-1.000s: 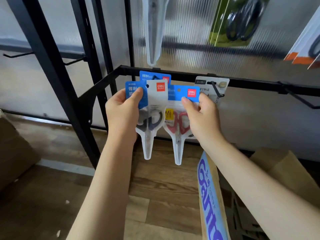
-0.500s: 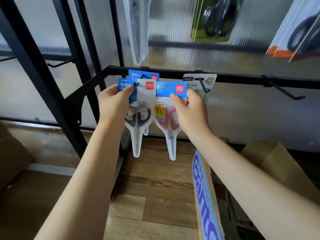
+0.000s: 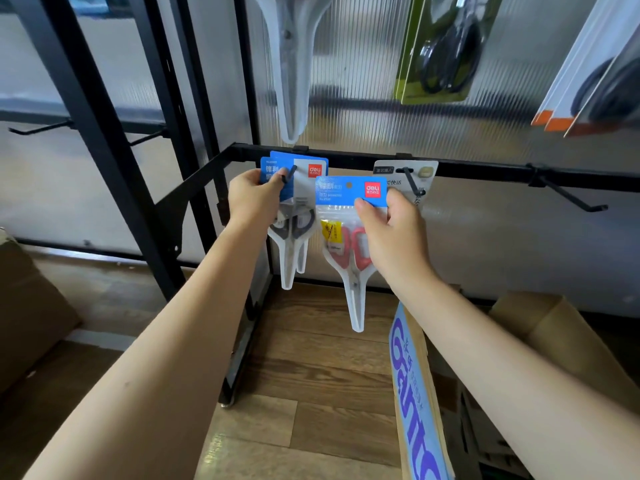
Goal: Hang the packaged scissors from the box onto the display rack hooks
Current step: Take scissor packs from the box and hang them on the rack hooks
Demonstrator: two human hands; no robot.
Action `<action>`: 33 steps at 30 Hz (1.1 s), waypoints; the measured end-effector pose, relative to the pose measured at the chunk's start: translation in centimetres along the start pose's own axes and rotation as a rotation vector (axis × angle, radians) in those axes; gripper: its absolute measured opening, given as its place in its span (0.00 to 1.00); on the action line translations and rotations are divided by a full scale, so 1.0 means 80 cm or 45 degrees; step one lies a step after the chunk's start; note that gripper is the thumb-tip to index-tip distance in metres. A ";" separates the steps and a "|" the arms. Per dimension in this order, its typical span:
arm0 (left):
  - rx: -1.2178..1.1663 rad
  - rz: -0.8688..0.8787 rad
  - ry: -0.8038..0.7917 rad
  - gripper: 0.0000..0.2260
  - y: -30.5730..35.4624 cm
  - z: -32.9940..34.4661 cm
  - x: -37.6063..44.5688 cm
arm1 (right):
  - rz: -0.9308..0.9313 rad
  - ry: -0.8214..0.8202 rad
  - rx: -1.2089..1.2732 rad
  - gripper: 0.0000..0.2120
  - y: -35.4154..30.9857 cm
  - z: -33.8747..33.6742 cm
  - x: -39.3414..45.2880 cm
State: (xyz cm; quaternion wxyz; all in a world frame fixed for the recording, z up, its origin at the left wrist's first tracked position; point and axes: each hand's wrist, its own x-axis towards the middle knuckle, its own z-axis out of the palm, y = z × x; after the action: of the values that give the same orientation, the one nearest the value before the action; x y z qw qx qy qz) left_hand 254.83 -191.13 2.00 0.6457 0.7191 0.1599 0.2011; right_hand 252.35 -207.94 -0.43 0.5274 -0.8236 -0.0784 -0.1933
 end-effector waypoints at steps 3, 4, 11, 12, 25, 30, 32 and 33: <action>-0.028 -0.030 0.001 0.11 -0.002 -0.002 0.001 | -0.053 -0.017 -0.015 0.11 -0.003 -0.002 -0.003; -0.025 -0.032 0.025 0.12 -0.003 -0.004 -0.001 | -0.071 -0.025 -0.019 0.11 -0.003 -0.003 -0.004; 0.255 0.043 0.228 0.15 -0.026 -0.045 -0.072 | -0.134 -0.170 0.061 0.14 -0.013 -0.002 -0.020; 0.354 0.073 0.212 0.15 -0.030 -0.048 -0.085 | -0.147 -0.182 0.061 0.14 -0.014 0.000 -0.022; 1.083 0.119 0.096 0.14 -0.063 -0.088 -0.117 | -0.120 -0.195 0.209 0.07 -0.046 0.052 -0.003; 1.169 0.187 0.042 0.14 -0.064 -0.085 -0.117 | -0.153 -0.252 0.112 0.11 -0.045 0.057 0.000; 1.233 0.206 0.003 0.13 -0.069 -0.082 -0.115 | -0.140 -0.243 0.116 0.10 -0.046 0.059 0.002; 1.266 0.210 -0.015 0.13 -0.072 -0.081 -0.114 | -0.131 -0.233 0.129 0.09 -0.046 0.060 0.003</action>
State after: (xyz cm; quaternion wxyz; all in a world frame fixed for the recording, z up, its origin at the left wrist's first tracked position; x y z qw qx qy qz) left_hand 243.86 -189.37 -3.96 0.2080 0.9510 0.1754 0.1468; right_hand 252.44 -202.05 0.98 0.5484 -0.8049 -0.1782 -0.1399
